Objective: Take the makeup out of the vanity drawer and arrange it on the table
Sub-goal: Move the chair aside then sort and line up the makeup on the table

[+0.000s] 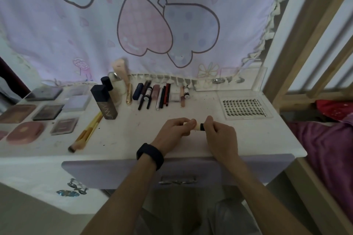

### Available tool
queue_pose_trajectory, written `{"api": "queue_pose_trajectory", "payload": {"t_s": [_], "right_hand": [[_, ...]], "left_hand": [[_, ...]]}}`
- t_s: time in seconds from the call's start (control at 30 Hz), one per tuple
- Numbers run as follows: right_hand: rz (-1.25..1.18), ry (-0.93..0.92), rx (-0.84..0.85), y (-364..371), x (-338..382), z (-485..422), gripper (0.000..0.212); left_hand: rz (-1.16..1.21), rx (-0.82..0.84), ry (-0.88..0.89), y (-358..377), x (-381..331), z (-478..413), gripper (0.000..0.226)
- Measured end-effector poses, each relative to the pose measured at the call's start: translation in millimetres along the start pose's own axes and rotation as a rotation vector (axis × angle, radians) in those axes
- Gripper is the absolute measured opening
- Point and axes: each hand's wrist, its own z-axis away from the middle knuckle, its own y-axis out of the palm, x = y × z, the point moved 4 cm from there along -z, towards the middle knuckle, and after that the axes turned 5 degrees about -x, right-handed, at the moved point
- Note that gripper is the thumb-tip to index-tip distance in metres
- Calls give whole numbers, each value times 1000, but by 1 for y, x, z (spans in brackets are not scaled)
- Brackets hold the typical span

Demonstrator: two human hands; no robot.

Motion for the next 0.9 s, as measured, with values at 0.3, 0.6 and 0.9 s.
{"api": "queue_pose_trajectory", "payload": {"t_s": [0.3, 0.6, 0.9], "right_hand": [[120, 65, 68, 5, 1, -1, 62], [59, -89, -2, 8, 12, 3, 55], [-80, 74, 90, 3, -6, -8, 46]], "left_hand": [[-285, -248, 98, 4, 4, 3, 42], [-243, -233, -47, 6, 6, -6, 47], [-37, -209, 111, -11, 7, 5, 12]]}}
